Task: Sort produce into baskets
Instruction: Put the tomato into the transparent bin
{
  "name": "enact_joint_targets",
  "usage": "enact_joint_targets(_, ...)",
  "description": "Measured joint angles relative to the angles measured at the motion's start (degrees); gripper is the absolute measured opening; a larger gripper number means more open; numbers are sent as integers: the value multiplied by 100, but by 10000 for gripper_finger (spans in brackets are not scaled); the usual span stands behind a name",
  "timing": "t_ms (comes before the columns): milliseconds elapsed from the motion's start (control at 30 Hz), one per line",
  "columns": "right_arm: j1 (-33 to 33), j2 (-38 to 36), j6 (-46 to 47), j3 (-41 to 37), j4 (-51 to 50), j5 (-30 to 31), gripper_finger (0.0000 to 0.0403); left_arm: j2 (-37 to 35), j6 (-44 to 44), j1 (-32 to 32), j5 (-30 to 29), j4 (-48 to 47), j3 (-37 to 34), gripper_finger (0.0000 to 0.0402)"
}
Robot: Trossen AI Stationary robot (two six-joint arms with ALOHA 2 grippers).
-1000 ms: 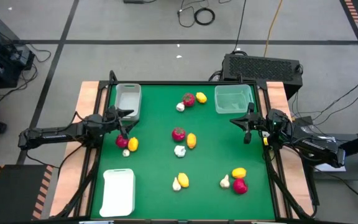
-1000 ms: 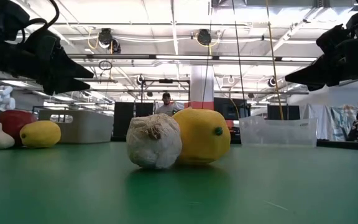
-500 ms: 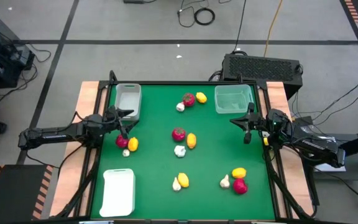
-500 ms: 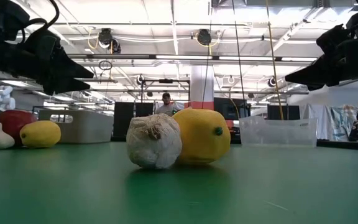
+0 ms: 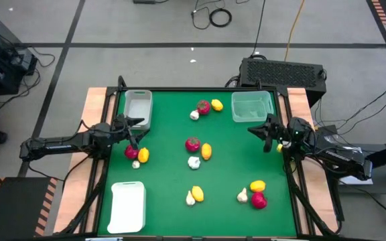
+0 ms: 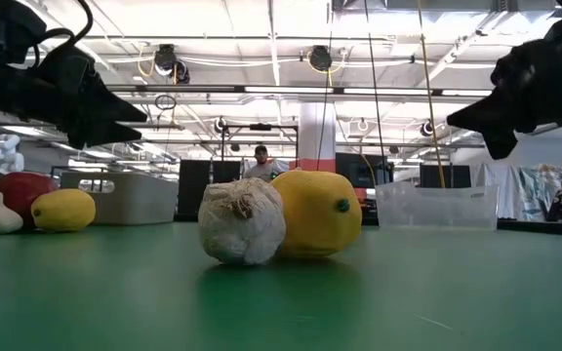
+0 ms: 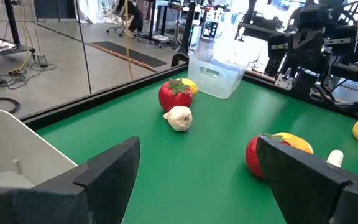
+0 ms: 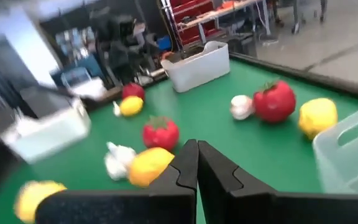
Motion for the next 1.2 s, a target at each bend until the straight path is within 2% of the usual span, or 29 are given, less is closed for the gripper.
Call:
enact_joint_targets(233, 5, 36, 1038, 0, 1113, 148, 0, 0, -62, 0, 2, 63, 0, 329)
enact_joint_targets(400, 61, 138, 1336, 0, 1830, 158, 0, 0, -988, 1, 2, 136, 0, 329)
enact_joint_targets(533, 228, 453, 1239, 0, 2343, 409, 0, 0, -1748, 2, 2, 147, 0, 329)
enact_joint_targets(633, 357, 795, 1215, 0, 2657, 409, 0, 0, -1929, 0, -58, 151, 0, 329)
enact_joint_targets(867, 718, 1838, 1123, 58, 3569, 402, 0, 0, -1808, 0, -654, 306, 0, 329)
enact_joint_targets(967, 885, 2351, 875, 394, 3676, 400, 0, 0, -1845, 0, -711, 314, 33, 329)
enact_joint_targets(1100, 1114, 3108, 268, 1105, 3694, 393, 0, 0, -1661, 0, -416, 473, 185, 329)
enact_joint_targets(1200, 1238, 3680, -130, 1674, 3693, 390, 0, 1, -1601, 0, -417, 454, 365, 329)
